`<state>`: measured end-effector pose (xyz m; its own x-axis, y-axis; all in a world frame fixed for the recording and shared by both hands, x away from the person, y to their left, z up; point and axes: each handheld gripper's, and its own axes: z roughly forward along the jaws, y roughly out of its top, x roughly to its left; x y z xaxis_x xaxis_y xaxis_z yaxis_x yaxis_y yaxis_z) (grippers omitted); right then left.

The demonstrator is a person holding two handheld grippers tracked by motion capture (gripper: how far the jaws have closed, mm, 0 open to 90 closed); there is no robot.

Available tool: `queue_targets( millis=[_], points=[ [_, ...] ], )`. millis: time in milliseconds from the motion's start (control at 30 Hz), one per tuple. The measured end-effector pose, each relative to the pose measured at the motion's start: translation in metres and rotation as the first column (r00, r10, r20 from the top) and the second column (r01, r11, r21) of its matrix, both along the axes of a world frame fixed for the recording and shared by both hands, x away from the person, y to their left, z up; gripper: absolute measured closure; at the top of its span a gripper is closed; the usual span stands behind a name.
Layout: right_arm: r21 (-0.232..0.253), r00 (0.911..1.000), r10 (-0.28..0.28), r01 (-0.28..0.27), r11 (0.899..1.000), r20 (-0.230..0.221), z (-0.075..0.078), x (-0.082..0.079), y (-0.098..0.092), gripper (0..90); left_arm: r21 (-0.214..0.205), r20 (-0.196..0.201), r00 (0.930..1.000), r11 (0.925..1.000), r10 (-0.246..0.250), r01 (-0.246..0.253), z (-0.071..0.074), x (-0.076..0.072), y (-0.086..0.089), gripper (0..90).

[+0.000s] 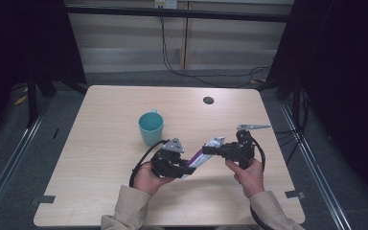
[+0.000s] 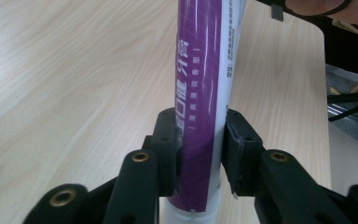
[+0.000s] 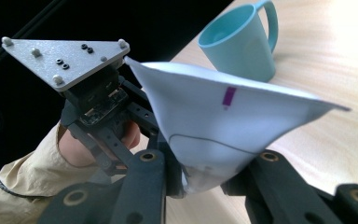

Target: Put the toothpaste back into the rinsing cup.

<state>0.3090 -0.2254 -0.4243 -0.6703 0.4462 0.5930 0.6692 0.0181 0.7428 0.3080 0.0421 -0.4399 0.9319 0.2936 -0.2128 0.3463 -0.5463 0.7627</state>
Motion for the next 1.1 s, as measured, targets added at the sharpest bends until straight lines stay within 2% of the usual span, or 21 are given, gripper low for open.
queue_targets(
  millis=[33,67,100,167,267,367,467,600,767,900,1100],
  points=[
    [-0.001,0.9999,0.001,-0.001,1.000,0.010,0.002,0.000,0.000,74.9,-0.016,-0.004,1.0000,0.9999,0.005,-0.005,0.001,0.001,0.000,64.0],
    [-0.007,0.9998,0.001,-0.001,1.000,0.020,0.004,-0.001,0.000,75.0,-0.023,-0.013,0.9999,0.9997,0.006,-0.006,0.003,0.002,0.001,56.9],
    [-0.027,0.9994,-0.003,0.004,1.000,0.035,0.007,-0.002,0.000,75.1,-0.021,-0.015,0.9999,0.9998,0.002,-0.002,0.004,0.002,0.002,55.2],
    [-0.083,0.9981,0.000,0.005,0.997,0.061,0.012,-0.003,0.001,75.2,0.007,-0.004,1.0000,1.0000,0.003,-0.003,0.005,0.001,0.002,51.8],
    [-0.107,0.9979,0.010,-0.003,0.994,0.064,0.015,-0.003,0.001,75.3,0.048,0.014,0.9999,0.9988,0.005,-0.006,0.006,0.000,0.002,49.5],
    [-0.152,0.9968,0.013,-0.001,0.988,0.078,0.019,-0.003,0.004,75.3,0.050,0.018,0.9998,0.9987,0.000,-0.001,0.006,-0.002,0.002,48.4],
    [-0.157,0.9968,0.017,-0.005,0.988,0.078,0.019,-0.002,0.004,75.4,0.070,0.034,0.9994,0.9975,-0.009,0.007,0.006,-0.003,0.000,48.5],
    [-0.165,0.9967,0.025,-0.012,0.986,0.077,0.021,-0.003,0.006,75.4,0.040,0.028,0.9996,0.9992,0.007,-0.008,0.003,-0.002,0.001,48.2],
    [-0.173,0.9963,0.039,-0.025,0.985,0.077,0.023,-0.002,0.009,75.5,0.035,0.035,0.9993,0.9993,0.012,-0.014,0.001,-0.001,0.000,47.8],
    [-0.187,0.9959,0.044,-0.028,0.982,0.080,0.024,-0.002,0.010,75.5,0.017,0.028,0.9996,0.9998,0.004,-0.005,0.006,0.000,-0.002,46.7],
    [-0.196,0.9954,0.044,-0.027,0.980,0.085,0.023,-0.002,0.014,75.6,-0.009,0.037,0.9991,0.9998,0.018,-0.018,0.016,0.002,-0.007,44.1]
  ],
)
